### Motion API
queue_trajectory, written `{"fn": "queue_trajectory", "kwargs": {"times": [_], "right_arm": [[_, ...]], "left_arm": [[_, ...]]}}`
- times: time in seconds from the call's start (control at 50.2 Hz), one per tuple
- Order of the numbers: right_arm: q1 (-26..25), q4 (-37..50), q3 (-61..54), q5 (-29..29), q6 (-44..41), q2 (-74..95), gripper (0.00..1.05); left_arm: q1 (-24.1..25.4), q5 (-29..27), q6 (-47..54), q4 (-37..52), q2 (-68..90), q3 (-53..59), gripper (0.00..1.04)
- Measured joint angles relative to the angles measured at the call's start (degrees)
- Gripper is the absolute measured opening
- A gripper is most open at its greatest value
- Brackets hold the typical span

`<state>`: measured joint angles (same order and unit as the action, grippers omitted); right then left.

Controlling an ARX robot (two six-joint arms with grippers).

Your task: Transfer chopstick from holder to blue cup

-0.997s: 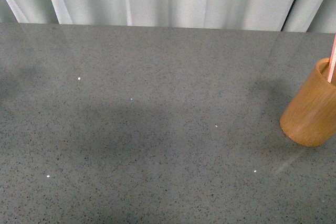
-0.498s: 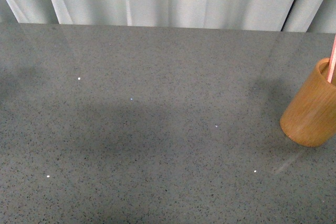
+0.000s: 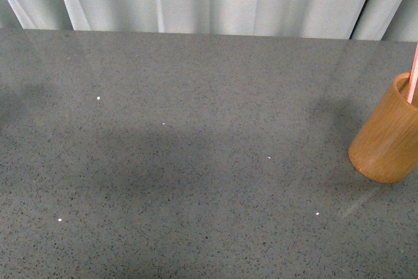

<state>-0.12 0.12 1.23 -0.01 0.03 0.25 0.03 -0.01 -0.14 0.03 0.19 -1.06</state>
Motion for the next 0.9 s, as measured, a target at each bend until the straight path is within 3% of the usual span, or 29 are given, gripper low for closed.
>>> {"fn": "queue_trajectory", "kwargs": {"times": [0.06, 0.159, 0.239, 0.359, 0.518, 0.658, 0.897], "right_arm": [[0.0, 0.0, 0.0, 0.0, 0.0, 0.0, 0.95], [0.0, -0.02, 0.0, 0.02, 0.0, 0.0, 0.95], [0.0, -0.02, 0.0, -0.04, 0.0, 0.0, 0.95], [0.0, -0.02, 0.0, -0.02, 0.0, 0.0, 0.95], [0.0, -0.02, 0.0, -0.02, 0.0, 0.0, 0.95], [0.0, -0.02, 0.0, -0.02, 0.0, 0.0, 0.95], [0.0, -0.02, 0.0, -0.02, 0.0, 0.0, 0.95]], "left_arm": [[-0.07, -0.24, -0.09, -0.07, 0.07, -0.04, 0.98], [-1.77, -10.78, -4.81, -5.84, 9.03, -3.45, 0.98], [2.03, -7.34, -3.08, -0.11, 24.17, -8.15, 0.98], [6.54, -0.85, 1.25, -1.29, 40.02, -18.03, 0.98], [10.64, 2.45, 6.36, -11.98, 62.93, -35.21, 0.98], [13.07, -2.05, 10.14, -17.33, 79.73, -48.0, 0.98], [17.4, -9.22, 14.95, -15.76, 96.15, -60.98, 0.98]]}}
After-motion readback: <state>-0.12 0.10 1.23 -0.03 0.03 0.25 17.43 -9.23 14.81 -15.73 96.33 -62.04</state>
